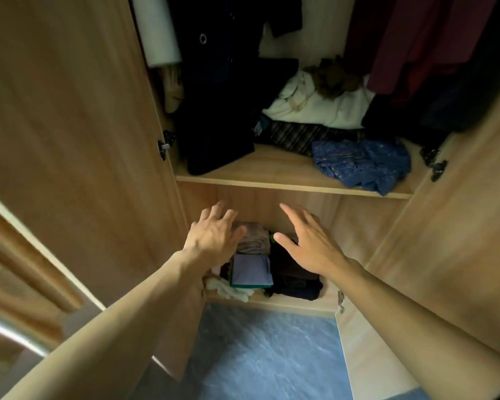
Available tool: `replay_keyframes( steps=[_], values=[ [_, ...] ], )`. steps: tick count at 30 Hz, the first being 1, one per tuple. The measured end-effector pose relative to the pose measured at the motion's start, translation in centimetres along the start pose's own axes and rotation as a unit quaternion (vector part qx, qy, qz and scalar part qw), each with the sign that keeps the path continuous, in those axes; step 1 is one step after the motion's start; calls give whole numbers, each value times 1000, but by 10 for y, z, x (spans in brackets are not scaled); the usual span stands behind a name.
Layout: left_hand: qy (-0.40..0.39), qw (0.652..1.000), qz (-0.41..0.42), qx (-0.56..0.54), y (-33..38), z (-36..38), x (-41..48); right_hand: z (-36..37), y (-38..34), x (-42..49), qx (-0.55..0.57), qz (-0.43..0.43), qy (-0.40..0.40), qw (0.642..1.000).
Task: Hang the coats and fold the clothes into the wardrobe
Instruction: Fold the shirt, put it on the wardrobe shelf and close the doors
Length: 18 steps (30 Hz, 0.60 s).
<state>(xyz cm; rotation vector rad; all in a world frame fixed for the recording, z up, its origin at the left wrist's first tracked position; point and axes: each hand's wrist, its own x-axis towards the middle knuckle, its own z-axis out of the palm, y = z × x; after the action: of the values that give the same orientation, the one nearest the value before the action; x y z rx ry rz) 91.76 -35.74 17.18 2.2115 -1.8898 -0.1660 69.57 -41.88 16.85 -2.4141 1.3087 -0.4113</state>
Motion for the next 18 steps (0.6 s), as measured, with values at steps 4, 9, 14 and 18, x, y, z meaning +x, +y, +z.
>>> replay_keyframes(
  steps=[4, 9, 14, 18],
  values=[
    [27, 999, 2, -17, 34, -16, -56, -32, -8, -60, 20, -9, 41, 999],
    [53, 998, 42, -7, 71, -46, -114, -70, -30, -120, 28, -15, 62, 998],
    [105, 991, 82, -5, 91, -99, -135, -108, -57, -156, 41, -20, 124, 991],
    [118, 988, 101, -10, 95, -126, -153, -131, -79, -177, 11, -9, 159, 987]
  ],
)
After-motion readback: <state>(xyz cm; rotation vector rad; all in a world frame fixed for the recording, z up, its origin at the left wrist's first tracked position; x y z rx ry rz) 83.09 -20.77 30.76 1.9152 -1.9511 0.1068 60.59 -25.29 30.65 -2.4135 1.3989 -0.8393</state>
